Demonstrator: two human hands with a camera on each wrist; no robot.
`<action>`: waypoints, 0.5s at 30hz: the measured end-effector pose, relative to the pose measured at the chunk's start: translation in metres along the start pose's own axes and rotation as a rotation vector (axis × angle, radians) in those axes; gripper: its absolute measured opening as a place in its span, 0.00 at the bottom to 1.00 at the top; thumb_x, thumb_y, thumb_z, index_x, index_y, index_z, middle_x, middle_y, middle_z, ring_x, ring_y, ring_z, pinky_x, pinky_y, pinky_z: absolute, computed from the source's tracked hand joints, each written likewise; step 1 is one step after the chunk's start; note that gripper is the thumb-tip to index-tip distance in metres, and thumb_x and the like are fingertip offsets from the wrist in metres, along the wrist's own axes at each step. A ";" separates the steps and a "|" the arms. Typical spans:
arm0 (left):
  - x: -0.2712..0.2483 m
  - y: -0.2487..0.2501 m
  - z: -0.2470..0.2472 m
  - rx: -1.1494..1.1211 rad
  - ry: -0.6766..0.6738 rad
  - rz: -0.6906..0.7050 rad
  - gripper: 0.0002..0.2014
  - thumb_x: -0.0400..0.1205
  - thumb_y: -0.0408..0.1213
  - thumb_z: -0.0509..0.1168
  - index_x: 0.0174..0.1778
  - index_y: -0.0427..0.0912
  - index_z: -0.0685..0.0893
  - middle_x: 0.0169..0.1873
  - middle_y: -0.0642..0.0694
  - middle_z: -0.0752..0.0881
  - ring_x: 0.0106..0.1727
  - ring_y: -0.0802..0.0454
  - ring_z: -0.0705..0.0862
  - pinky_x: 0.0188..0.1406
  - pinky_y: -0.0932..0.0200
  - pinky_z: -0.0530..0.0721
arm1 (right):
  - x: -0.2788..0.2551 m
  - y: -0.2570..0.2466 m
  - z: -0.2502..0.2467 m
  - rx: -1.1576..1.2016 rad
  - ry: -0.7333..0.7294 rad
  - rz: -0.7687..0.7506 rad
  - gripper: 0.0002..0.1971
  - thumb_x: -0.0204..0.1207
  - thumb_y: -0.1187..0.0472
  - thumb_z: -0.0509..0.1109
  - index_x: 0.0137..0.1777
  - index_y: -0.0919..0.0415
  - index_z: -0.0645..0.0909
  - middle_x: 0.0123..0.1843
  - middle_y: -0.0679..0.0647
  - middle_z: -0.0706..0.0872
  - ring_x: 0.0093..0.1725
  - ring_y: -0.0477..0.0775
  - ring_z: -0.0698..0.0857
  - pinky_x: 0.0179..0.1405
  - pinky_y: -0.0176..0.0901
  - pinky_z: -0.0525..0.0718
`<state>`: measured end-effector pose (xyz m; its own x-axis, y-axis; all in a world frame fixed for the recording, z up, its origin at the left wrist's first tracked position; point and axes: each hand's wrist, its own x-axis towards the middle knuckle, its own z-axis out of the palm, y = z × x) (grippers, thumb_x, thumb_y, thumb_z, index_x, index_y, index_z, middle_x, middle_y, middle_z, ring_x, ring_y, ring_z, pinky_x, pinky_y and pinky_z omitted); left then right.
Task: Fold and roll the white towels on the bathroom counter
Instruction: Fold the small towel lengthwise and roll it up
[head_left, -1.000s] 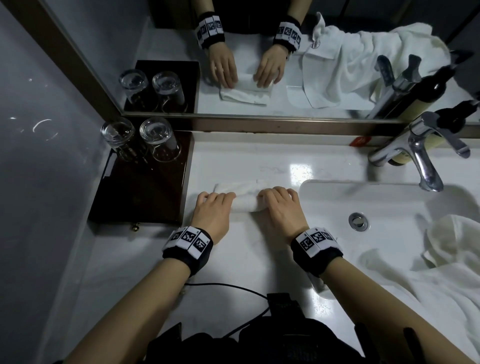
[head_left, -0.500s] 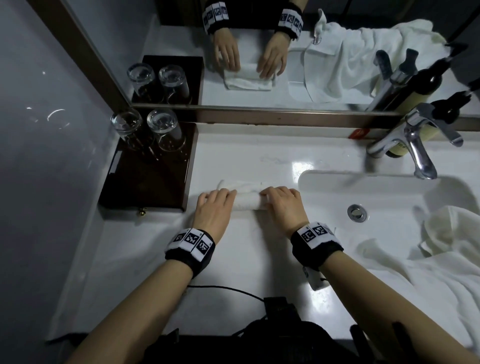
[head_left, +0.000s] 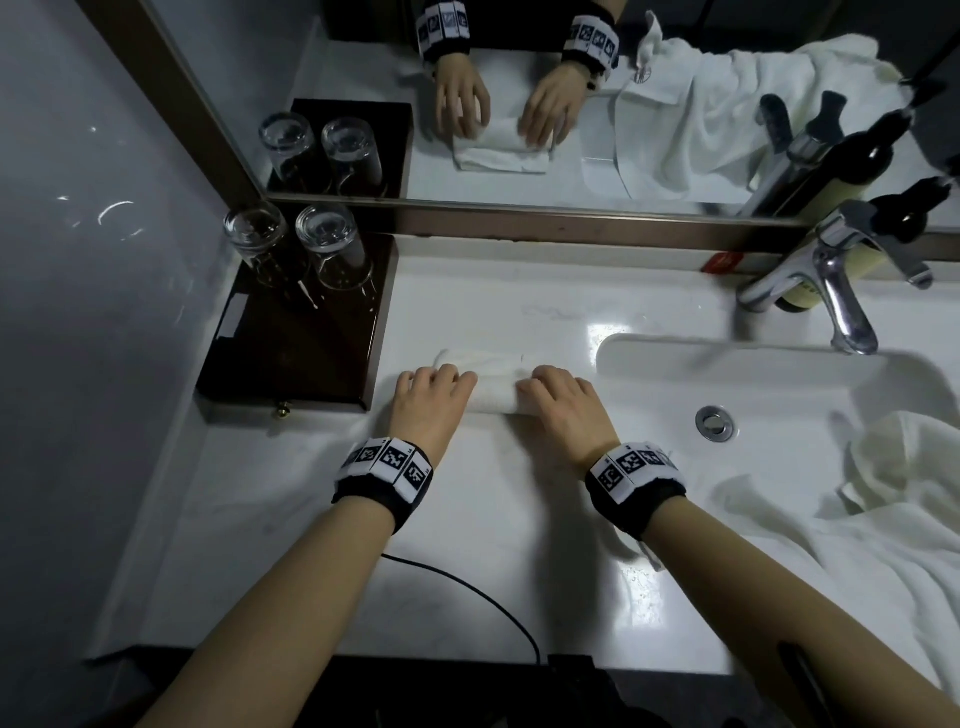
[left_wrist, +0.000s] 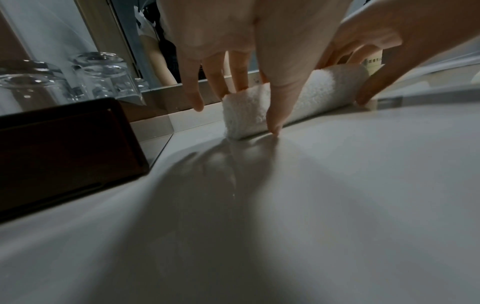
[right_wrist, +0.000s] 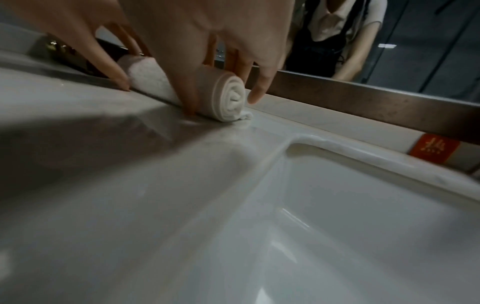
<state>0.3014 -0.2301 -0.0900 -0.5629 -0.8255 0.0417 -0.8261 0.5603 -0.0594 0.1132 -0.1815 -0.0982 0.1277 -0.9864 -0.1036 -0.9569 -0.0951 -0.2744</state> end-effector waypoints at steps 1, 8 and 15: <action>0.002 0.000 -0.001 -0.008 0.005 -0.004 0.20 0.62 0.26 0.74 0.48 0.47 0.86 0.40 0.48 0.86 0.37 0.45 0.85 0.40 0.54 0.84 | 0.001 -0.001 -0.001 0.032 0.012 0.001 0.21 0.75 0.67 0.65 0.68 0.62 0.75 0.66 0.61 0.77 0.66 0.61 0.75 0.63 0.50 0.68; 0.006 -0.011 0.010 -0.206 -0.183 -0.032 0.26 0.76 0.25 0.58 0.69 0.47 0.67 0.61 0.50 0.81 0.62 0.46 0.77 0.64 0.55 0.67 | -0.001 0.008 -0.013 0.205 -0.025 0.029 0.20 0.75 0.67 0.64 0.67 0.65 0.71 0.57 0.62 0.83 0.54 0.66 0.80 0.48 0.51 0.75; -0.008 -0.009 0.013 -0.341 -0.200 -0.021 0.17 0.79 0.31 0.56 0.64 0.49 0.69 0.55 0.49 0.83 0.58 0.46 0.79 0.60 0.53 0.68 | -0.003 -0.002 -0.006 -0.111 0.017 0.017 0.20 0.75 0.56 0.66 0.66 0.60 0.74 0.68 0.58 0.75 0.67 0.60 0.72 0.62 0.51 0.68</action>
<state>0.3138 -0.2298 -0.1022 -0.5579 -0.8147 -0.1582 -0.8172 0.5060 0.2758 0.1136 -0.1791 -0.0915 0.1073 -0.9901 -0.0906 -0.9820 -0.0913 -0.1651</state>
